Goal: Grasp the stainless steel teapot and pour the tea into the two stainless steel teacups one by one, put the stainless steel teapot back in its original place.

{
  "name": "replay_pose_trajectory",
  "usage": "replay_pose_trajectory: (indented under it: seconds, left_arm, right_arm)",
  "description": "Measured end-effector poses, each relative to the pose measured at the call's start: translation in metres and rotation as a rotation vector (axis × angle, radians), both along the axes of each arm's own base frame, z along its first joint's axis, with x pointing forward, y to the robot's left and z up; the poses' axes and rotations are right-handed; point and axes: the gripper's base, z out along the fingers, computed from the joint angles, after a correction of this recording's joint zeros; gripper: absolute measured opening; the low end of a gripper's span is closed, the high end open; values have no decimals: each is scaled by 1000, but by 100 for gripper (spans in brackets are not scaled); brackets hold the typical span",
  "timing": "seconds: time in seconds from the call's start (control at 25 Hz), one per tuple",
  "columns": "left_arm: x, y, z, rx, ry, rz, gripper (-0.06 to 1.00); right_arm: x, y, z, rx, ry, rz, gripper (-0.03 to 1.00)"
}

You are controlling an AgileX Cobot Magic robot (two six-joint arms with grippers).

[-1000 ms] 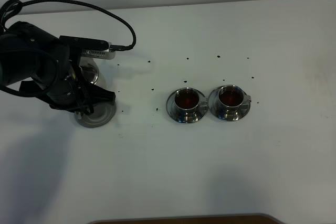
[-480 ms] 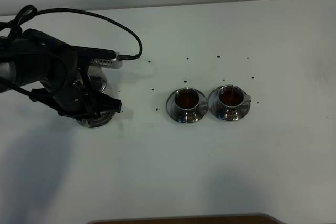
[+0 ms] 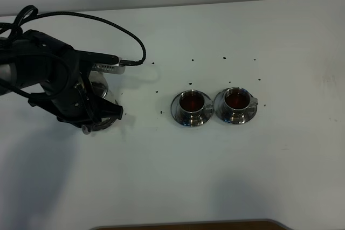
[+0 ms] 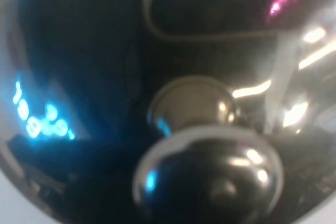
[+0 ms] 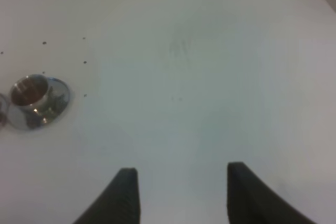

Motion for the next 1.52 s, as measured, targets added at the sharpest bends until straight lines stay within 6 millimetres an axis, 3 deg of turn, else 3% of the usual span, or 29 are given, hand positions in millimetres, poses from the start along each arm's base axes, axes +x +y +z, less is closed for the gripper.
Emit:
replay_pose_trajectory:
  seconds: [1.52]
  left_arm:
    - [4,-1,-8,5,-12,-21,25]
  right_arm:
    - [0,0,0,0,0,0,39]
